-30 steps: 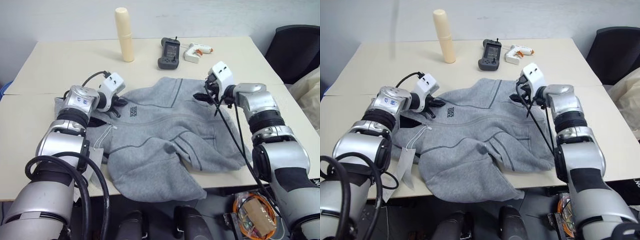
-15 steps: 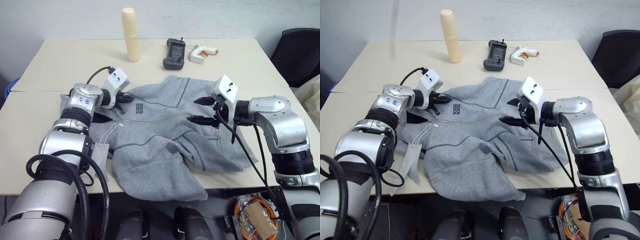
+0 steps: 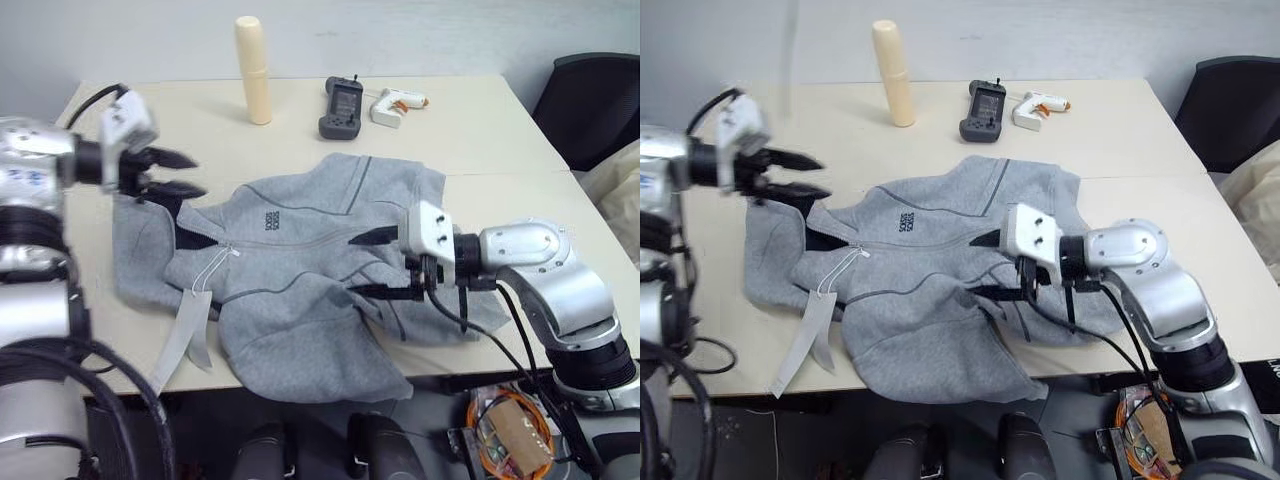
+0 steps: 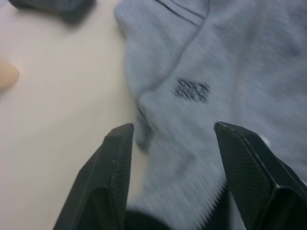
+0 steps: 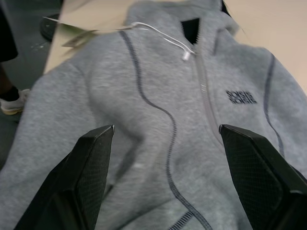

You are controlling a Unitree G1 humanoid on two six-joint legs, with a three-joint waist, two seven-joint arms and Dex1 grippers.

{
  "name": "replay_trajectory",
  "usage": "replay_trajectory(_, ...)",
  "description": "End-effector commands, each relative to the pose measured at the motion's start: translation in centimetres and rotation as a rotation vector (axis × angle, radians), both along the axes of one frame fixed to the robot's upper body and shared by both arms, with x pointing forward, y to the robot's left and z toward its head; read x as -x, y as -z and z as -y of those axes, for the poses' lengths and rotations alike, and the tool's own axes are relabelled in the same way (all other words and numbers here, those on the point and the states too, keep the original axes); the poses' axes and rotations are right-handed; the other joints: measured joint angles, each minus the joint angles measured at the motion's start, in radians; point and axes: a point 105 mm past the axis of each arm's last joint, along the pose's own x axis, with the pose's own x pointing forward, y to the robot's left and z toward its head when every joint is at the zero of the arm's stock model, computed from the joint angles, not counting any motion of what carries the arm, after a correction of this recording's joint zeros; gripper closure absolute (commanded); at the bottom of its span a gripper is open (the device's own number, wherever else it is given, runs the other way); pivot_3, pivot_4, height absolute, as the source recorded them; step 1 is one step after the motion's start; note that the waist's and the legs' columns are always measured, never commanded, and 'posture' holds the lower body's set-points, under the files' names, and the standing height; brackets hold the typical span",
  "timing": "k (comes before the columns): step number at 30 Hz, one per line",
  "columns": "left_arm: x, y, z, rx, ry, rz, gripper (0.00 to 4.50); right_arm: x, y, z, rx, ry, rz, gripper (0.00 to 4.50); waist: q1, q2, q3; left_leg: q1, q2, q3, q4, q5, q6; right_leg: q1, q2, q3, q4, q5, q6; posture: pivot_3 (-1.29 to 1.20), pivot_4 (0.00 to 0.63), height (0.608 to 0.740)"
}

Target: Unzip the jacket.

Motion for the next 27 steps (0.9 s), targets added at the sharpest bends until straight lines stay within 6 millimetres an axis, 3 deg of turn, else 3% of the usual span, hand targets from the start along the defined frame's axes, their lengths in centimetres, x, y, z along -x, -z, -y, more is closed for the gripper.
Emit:
replay_trajectory(1,6.3,0.2,-1.0,0.077,0.026,-0.153,1.69,1.3,-1.5,-0.6,-0.036,-0.090,0.030,0.84,-0.008,0.000,0.000,0.001,0.000,-0.001,-0.001,0.000,0.000,0.001,-0.001,0.002,0.000,0.000,0.000,0.00,0.150,0.740)
replay_trajectory(5,11.5,3.0,-2.0,0.186,-0.128,-0.331,1.69,1.6,-1.4,-0.4,-0.039,-0.119,-0.001,0.84,0.002,-0.001,0.000,0.003,0.001,-0.008,-0.001,0.000,-0.001,0.006,-0.005,0.007,-0.002,0.000,0.000,0.00,0.150,0.740)
replay_trajectory(9,14.0,5.3,-1.7,0.252,-0.191,-0.447,1.69,1.7,-1.5,-0.3,-0.045,-0.141,-0.022,0.84,0.025,-0.001,0.000,0.011,0.000,-0.012,-0.001,-0.001,0.000,0.019,-0.008,0.005,-0.011,-0.001,-0.001,0.00,0.150,0.740)
replay_trajectory(12,14.4,8.1,-1.5,0.256,-0.227,-0.511,1.69,2.0,-1.7,-0.3,-0.049,-0.157,-0.027,0.84,0.034,0.000,0.000,0.013,-0.001,-0.013,-0.001,-0.003,-0.001,0.021,-0.011,0.004,-0.013,-0.001,-0.001,0.00,0.150,0.740)
replay_trajectory(18,12.7,10.7,0.1,0.279,-0.233,-0.541,1.69,2.4,-2.3,-0.4,-0.067,-0.162,-0.032,0.84,0.033,-0.001,0.000,0.014,-0.002,-0.013,-0.003,-0.003,-0.001,0.021,-0.011,0.004,-0.011,-0.001,-0.001,0.00,0.150,0.740)
replay_trajectory(20,12.4,10.5,1.1,0.279,-0.197,-0.529,1.69,2.6,-2.4,-0.2,-0.068,-0.146,-0.027,0.84,0.033,-0.001,0.000,0.014,-0.002,-0.012,-0.003,-0.003,-0.001,0.021,-0.011,0.004,-0.010,-0.001,-0.001,0.00,0.150,0.740)
replay_trajectory(27,14.1,8.5,2.9,0.162,-0.024,-0.480,1.69,2.9,-2.4,0.8,-0.067,-0.095,-0.047,0.84,0.028,-0.001,0.000,0.013,-0.001,-0.012,-0.005,-0.003,-0.001,0.020,-0.011,0.004,-0.012,-0.001,-0.001,0.00,0.150,0.740)
